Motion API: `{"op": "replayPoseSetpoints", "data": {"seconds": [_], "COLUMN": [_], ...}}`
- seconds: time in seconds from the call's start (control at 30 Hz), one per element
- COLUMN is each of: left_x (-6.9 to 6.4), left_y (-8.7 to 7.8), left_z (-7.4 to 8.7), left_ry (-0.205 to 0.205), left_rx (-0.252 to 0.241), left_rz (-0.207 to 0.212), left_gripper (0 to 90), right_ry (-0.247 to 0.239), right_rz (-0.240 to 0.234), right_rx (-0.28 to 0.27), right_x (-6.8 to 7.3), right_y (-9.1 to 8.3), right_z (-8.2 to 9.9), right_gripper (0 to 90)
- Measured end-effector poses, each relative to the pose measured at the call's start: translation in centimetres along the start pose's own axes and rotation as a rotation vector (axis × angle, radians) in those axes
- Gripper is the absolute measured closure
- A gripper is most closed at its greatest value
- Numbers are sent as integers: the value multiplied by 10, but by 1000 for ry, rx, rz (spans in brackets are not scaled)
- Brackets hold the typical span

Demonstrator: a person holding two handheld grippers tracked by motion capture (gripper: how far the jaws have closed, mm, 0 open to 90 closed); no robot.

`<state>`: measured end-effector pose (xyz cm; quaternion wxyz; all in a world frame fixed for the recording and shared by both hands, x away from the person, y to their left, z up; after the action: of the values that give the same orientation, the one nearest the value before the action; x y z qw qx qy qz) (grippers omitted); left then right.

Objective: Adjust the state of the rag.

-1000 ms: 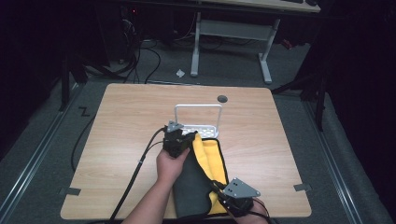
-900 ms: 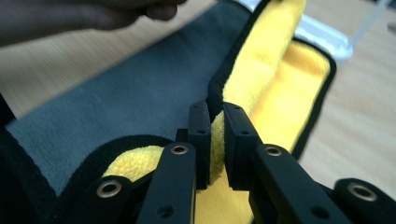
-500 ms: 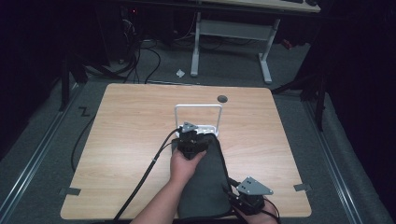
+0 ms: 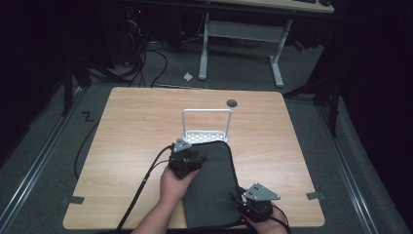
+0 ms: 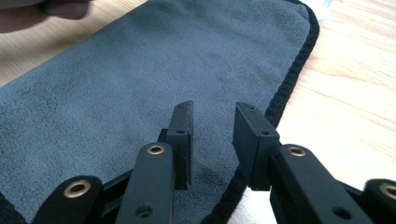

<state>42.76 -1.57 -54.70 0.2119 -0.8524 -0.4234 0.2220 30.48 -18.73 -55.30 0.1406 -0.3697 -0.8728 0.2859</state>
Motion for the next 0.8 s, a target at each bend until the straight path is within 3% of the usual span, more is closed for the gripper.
{"op": "replayPoseSetpoints", "data": {"seconds": [0.13,0.3,0.37,0.57,0.63,0.8], "left_x": [6,4,3,-2,-1,0], "left_y": [-24,-42,-41,-32,-28,-28], "left_z": [21,49,55,57,60,62], "left_ry": [16,61,70,102,117,134], "left_rx": [20,97,126,147,167,160], "left_rz": [14,26,36,50,35,31], "left_gripper": [647,785,817,823,835,854], "right_ry": [13,22,15,12,11,29], "right_rz": [-1,-2,2,12,21,51], "right_rx": [8,11,32,65,91,151], "right_x": [-2,-8,-12,-35,-43,-58], "right_y": [2,7,12,39,51,75], "right_z": [2,-1,-4,-28,-31,-28], "right_gripper": [699,709,726,893,900,900]}}
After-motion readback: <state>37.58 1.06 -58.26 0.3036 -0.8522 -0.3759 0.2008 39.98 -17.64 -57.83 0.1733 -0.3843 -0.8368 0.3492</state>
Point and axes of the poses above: each handheld gripper's, and its own axes: y roughly forward along the jaws, z roughly out of its underside, x roughly to its left, the point moved 8 cm from there along y, roughly forward along the jaws, and after that the axes turned 9 degrees about -z, right-handed, at the moved point
